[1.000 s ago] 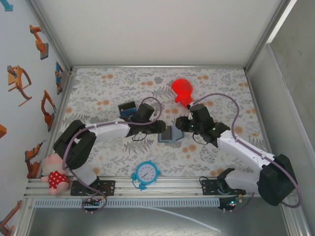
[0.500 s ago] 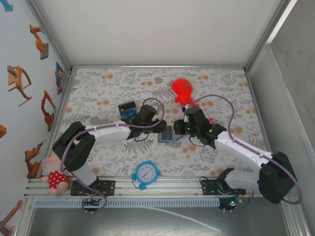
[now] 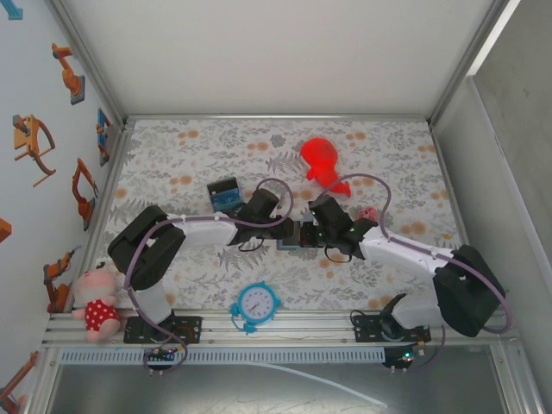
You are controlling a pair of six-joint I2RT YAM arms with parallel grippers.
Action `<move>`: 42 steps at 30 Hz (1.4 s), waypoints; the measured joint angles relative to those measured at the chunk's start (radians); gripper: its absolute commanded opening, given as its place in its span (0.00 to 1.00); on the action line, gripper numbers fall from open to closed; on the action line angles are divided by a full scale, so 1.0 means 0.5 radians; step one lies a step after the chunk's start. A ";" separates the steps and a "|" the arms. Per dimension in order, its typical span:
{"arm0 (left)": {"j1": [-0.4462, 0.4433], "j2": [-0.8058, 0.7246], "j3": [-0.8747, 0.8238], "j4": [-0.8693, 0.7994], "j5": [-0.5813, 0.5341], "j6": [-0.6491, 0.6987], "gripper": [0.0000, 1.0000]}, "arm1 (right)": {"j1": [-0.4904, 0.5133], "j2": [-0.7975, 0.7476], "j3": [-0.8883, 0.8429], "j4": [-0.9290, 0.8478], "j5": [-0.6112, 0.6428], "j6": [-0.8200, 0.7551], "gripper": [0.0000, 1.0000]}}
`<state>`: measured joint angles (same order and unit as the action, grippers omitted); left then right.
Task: Take the credit cards out of the card holder
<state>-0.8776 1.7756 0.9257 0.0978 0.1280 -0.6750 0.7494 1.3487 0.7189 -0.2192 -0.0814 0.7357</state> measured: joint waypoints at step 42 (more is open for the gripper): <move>-0.027 0.121 0.138 -0.189 -0.270 0.246 0.35 | -0.710 0.217 -0.592 1.173 -0.631 0.464 0.13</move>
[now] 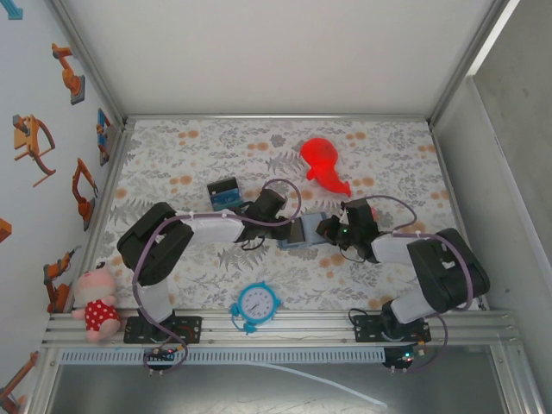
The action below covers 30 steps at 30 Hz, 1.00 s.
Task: Take the credit cards out of the card holder
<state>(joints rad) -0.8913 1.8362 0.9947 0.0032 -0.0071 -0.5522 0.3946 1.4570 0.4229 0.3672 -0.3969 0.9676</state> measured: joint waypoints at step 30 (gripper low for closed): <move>0.003 -0.091 -0.018 -0.111 -0.157 0.157 0.42 | 0.183 0.159 0.555 -0.669 -0.121 -0.378 0.17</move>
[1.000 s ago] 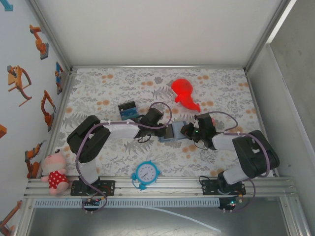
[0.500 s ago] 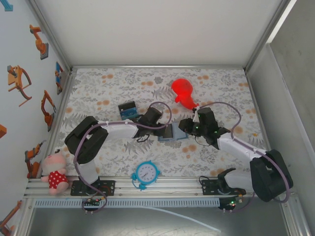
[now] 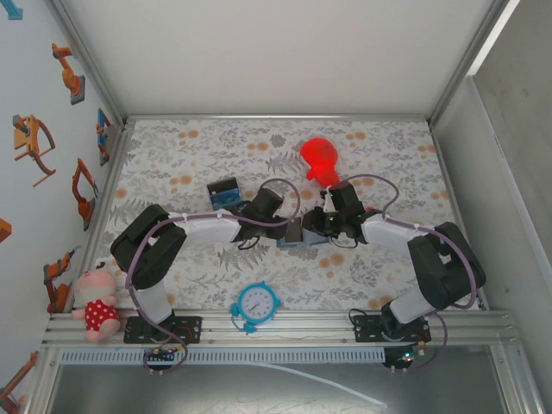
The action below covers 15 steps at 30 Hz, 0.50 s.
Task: Take the credit cards out of the card holder
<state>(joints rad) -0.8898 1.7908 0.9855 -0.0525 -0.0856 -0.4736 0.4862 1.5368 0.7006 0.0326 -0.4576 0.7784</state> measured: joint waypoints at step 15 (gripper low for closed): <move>-0.025 0.058 0.063 -0.109 -0.008 0.080 0.43 | -0.001 0.157 0.036 -0.053 -0.034 -0.071 0.17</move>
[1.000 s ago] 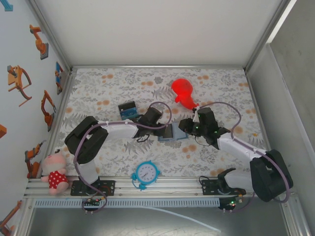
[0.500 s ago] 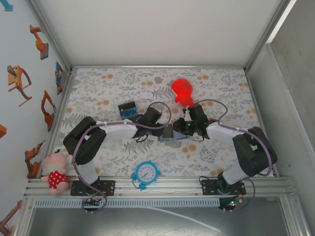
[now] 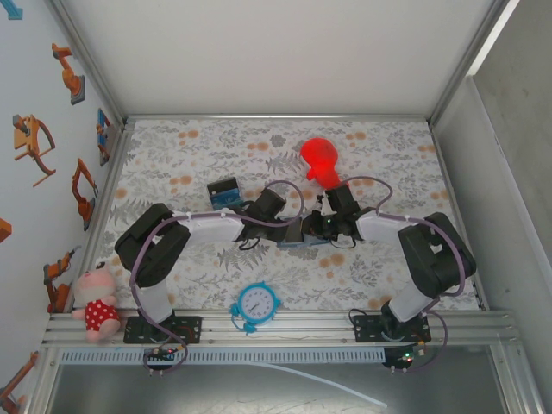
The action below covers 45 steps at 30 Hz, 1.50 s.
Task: Take the credit cards out of the card holder
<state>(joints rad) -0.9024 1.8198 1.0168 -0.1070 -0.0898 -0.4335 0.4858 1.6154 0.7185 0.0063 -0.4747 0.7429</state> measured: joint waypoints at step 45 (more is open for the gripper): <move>-0.014 0.021 0.046 -0.088 -0.054 0.005 0.43 | -0.094 0.082 -0.246 0.681 -0.294 0.264 0.00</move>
<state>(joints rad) -0.9092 1.8305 1.0397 -0.1509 -0.1169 -0.4313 0.4389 1.6562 0.5953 0.3470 -0.6220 0.8749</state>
